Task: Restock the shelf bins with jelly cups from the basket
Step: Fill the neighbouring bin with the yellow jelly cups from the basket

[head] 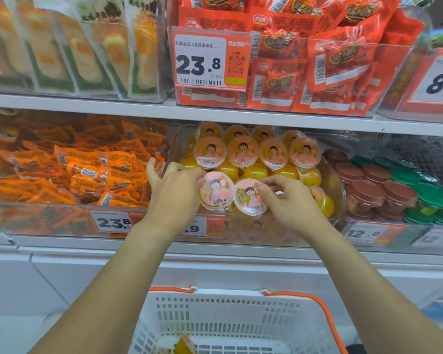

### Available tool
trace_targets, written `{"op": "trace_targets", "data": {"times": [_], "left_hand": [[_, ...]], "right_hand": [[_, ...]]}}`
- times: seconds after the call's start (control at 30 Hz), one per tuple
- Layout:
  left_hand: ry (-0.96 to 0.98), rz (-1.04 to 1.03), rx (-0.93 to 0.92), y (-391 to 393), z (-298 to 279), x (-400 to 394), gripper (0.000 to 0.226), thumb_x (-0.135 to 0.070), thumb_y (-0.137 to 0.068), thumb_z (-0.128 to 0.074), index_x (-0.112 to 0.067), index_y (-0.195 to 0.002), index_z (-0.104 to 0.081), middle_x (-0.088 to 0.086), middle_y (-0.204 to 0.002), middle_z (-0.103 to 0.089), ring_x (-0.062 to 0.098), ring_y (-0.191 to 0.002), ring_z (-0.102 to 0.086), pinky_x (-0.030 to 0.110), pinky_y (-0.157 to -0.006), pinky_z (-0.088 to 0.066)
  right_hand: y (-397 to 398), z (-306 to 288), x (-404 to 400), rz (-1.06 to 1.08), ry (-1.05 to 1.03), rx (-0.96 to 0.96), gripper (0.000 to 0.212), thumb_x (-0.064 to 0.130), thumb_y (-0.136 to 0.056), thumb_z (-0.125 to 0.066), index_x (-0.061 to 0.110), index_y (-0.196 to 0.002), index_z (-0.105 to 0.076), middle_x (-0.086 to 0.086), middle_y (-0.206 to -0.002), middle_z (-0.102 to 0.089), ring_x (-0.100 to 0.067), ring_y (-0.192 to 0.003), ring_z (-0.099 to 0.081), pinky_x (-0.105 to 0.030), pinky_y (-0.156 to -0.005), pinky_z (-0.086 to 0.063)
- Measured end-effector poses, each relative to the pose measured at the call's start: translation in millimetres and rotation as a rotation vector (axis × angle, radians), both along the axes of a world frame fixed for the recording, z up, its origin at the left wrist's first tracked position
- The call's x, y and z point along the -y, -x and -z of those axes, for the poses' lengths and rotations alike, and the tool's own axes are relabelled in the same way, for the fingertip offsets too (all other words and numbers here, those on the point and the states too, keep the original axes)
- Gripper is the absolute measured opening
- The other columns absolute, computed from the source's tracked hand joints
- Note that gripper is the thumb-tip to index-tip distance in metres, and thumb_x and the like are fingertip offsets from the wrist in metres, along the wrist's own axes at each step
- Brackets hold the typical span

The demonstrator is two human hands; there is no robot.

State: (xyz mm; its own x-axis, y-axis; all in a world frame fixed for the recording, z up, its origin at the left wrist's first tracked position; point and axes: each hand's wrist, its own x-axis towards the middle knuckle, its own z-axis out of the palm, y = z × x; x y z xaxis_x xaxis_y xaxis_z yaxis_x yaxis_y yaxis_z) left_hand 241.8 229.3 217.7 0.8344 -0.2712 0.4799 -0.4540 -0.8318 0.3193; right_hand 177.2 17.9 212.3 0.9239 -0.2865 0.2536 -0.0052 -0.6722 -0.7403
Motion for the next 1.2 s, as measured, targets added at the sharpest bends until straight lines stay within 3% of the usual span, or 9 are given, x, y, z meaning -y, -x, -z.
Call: {"op": "trace_targets", "data": {"times": [0.27, 0.47, 0.6, 0.73, 0.9, 1.0, 1.07, 1.13, 1.2], "left_hand": [[-0.062, 0.069, 0.000, 4, -1, -4, 0.031, -0.027, -0.104, -0.043, -0.032, -0.132, -0.055, -0.009, -0.096, -0.061, 0.017, -0.124, -0.044, 0.057, -0.116, 0.010], [-0.165, 0.121, -0.081, 10, -4, -5, 0.041, -0.038, -0.103, -0.044, -0.039, -0.143, -0.043, -0.015, -0.099, -0.057, 0.019, -0.124, -0.036, 0.060, -0.114, 0.013], [-0.234, 0.141, -0.057, 11, 1, -3, 0.061, -0.054, -0.097, -0.028, -0.032, -0.153, -0.028, -0.015, -0.133, -0.052, 0.021, -0.135, -0.027, 0.063, -0.113, 0.016], [-0.338, 0.187, -0.032, 14, 4, -4, 0.090, -0.078, -0.078, -0.031, -0.034, -0.155, -0.021, -0.015, -0.140, -0.047, 0.023, -0.140, -0.024, 0.064, -0.112, 0.017], [-0.271, 0.229, -0.012, 17, 6, -8, 0.091, -0.074, -0.083, -0.034, -0.031, -0.158, -0.007, -0.010, -0.162, -0.021, 0.026, -0.151, -0.001, 0.063, -0.115, 0.013], [0.083, 0.267, 0.191, 34, 7, -13, 0.062, -0.046, -0.085, -0.052, -0.017, -0.139, -0.047, 0.001, -0.138, -0.050, 0.027, -0.135, -0.036, 0.051, -0.113, -0.020], [0.287, 0.319, 0.398, 52, 13, -18, 0.027, -0.022, -0.081, -0.057, -0.007, -0.103, -0.063, 0.003, -0.100, -0.061, 0.024, -0.097, -0.052, 0.039, -0.086, -0.037], [0.311, 0.400, 0.405, 69, 36, -25, 0.009, -0.013, -0.079, -0.054, -0.006, -0.081, -0.060, -0.001, -0.074, -0.055, 0.017, -0.070, -0.045, 0.032, -0.067, -0.034], [0.225, 0.420, 0.187, 83, 74, -32, 0.009, -0.017, -0.079, -0.050, -0.011, -0.079, -0.057, -0.005, -0.065, -0.052, 0.017, -0.059, -0.044, 0.030, -0.056, -0.037]], "right_hand": [[13, -3, -7, 0.027, 0.080, -0.003, 0.031, 0.041, -0.086, -0.073, 0.026, -0.111, -0.065, 0.015, -0.084, -0.067, -0.002, -0.080, -0.066, -0.025, -0.070, -0.053], [14, 5, -11, 0.141, 0.172, 0.043, 0.035, 0.052, -0.082, -0.071, 0.021, -0.098, -0.065, 0.009, -0.072, -0.068, -0.015, -0.083, -0.065, -0.032, -0.069, -0.050], [17, 7, -12, 0.082, 0.205, 0.032, 0.055, 0.054, -0.083, -0.068, 0.025, -0.129, -0.056, 0.009, -0.082, -0.069, -0.019, -0.095, -0.063, -0.033, -0.075, -0.049], [18, 9, -11, 0.041, 0.266, 0.084, 0.056, 0.053, -0.085, -0.066, 0.025, -0.133, -0.056, 0.004, -0.097, -0.072, -0.020, -0.095, -0.065, -0.029, -0.073, -0.046], [21, 17, -17, 0.115, 0.343, 0.188, 0.063, 0.055, -0.087, -0.061, 0.019, -0.138, -0.050, -0.003, -0.121, -0.054, -0.024, -0.115, -0.051, -0.044, -0.094, -0.047], [34, 16, -28, 0.126, 0.344, 0.598, 0.033, 0.030, -0.089, -0.066, 0.007, -0.112, -0.061, -0.006, -0.105, -0.053, -0.024, -0.099, -0.052, -0.040, -0.083, -0.046], [50, 26, -41, -0.008, 0.338, 0.752, 0.010, 0.010, -0.088, -0.064, 0.003, -0.094, -0.062, -0.008, -0.092, -0.055, -0.024, -0.088, -0.052, -0.033, -0.077, -0.044], [64, 55, -54, -0.192, 0.314, 0.712, 0.003, 0.006, -0.087, -0.060, 0.003, -0.086, -0.060, -0.006, -0.084, -0.054, -0.022, -0.080, -0.051, -0.026, -0.076, -0.040], [77, 97, -65, -0.349, 0.299, 0.493, 0.002, 0.009, -0.089, -0.057, 0.008, -0.090, -0.057, -0.002, -0.084, -0.052, -0.019, -0.076, -0.051, -0.027, -0.067, -0.042]]}}
